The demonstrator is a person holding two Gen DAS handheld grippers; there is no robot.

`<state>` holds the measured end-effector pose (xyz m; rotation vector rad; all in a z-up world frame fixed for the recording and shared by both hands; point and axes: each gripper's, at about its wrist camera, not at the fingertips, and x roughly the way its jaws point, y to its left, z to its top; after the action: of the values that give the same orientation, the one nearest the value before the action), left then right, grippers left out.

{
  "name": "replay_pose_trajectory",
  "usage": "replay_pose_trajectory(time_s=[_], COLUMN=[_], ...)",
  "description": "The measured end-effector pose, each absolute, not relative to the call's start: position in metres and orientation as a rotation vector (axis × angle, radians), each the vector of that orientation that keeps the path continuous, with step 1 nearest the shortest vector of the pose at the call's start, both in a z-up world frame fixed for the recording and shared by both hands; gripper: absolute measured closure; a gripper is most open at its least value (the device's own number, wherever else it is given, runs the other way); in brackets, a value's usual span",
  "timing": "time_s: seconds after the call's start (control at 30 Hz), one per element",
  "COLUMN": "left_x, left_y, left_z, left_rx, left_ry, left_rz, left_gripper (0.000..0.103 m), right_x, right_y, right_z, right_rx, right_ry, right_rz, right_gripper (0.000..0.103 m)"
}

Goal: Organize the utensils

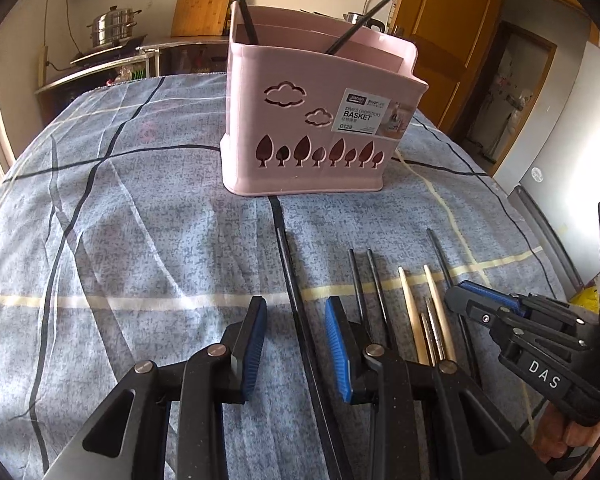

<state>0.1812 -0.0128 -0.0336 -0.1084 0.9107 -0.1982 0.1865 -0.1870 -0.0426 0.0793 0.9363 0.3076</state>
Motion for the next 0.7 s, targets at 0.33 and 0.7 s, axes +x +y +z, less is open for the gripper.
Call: replay_pose_trajectory(time_s=[0.33,0.7], left_x=[0.190,0.203], left_y=[-0.023,-0.016], left_z=[-0.033,-0.026], left_rx=[-0.001,-0.052], left_ry=[0.928,0.956], left_rz=[-0.134,-0.173], left_gripper=[0.094,0.098], right_x=[0.198,0.206], right_y=[-0.185,-0.187], right_z=[-0.041,-0.032], right_rx=[0.067,0.090], right_ry=[0.989,0.986], right_rz=[0.293,0.313], right_gripper=[0.095,0.097])
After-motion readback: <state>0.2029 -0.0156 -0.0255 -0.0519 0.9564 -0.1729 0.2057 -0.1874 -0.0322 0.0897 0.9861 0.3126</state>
